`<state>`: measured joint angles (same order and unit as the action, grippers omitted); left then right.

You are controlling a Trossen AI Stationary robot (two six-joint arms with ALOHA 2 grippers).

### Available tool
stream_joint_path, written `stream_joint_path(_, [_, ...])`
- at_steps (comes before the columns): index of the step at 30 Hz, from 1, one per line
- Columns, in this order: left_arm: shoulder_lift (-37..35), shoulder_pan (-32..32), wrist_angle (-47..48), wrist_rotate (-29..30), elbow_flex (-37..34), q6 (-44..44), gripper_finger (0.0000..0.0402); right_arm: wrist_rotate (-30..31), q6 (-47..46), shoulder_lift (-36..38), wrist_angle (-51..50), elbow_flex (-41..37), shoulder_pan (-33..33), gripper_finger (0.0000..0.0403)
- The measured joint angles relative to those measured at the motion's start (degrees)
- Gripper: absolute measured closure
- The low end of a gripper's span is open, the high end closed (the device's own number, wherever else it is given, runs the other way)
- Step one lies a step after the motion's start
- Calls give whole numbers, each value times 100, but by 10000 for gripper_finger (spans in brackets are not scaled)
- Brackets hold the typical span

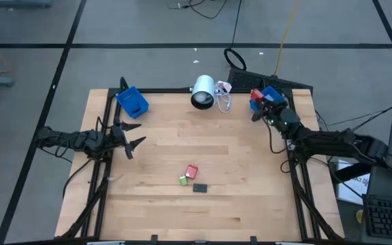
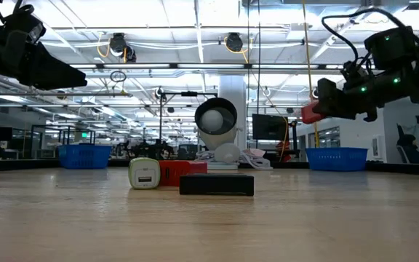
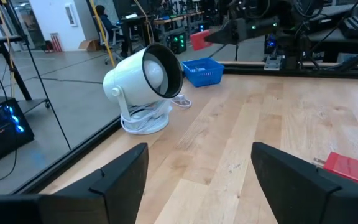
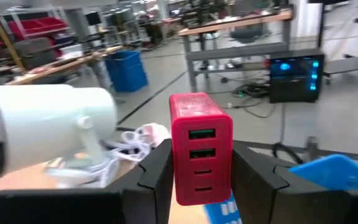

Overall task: Pick & Place Office items
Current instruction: Put the top red charger adapter into the right blue bin

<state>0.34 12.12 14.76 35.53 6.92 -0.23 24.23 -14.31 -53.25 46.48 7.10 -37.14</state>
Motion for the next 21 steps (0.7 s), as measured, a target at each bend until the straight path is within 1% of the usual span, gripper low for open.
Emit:
stream_joint_path(5, [1,2,0,-1,2,0,108,0,4,0,-3,-98,-535,284])
stream_joint_path(9, [0,0,2,0,2,0,115,-15,-35,-1,-33,-253,-980,284])
stream_joint_path(10, [2,2,-2,-2,2,0,117,-100,28,-7,-9,-279,-1075,284])
stream_joint_path(14, [2,2,-1,-2,2,0,126,-204,131,-4,42,-305,-1062,284])
stream_joint_path(17, [2,1,-2,-2,2,0,128,-193,-44,2,52,-309,-1036,284])
stream_joint_path(21, [2,1,-2,-2,2,-1,121,-188,-230,-2,-276,-316,-1036,284])
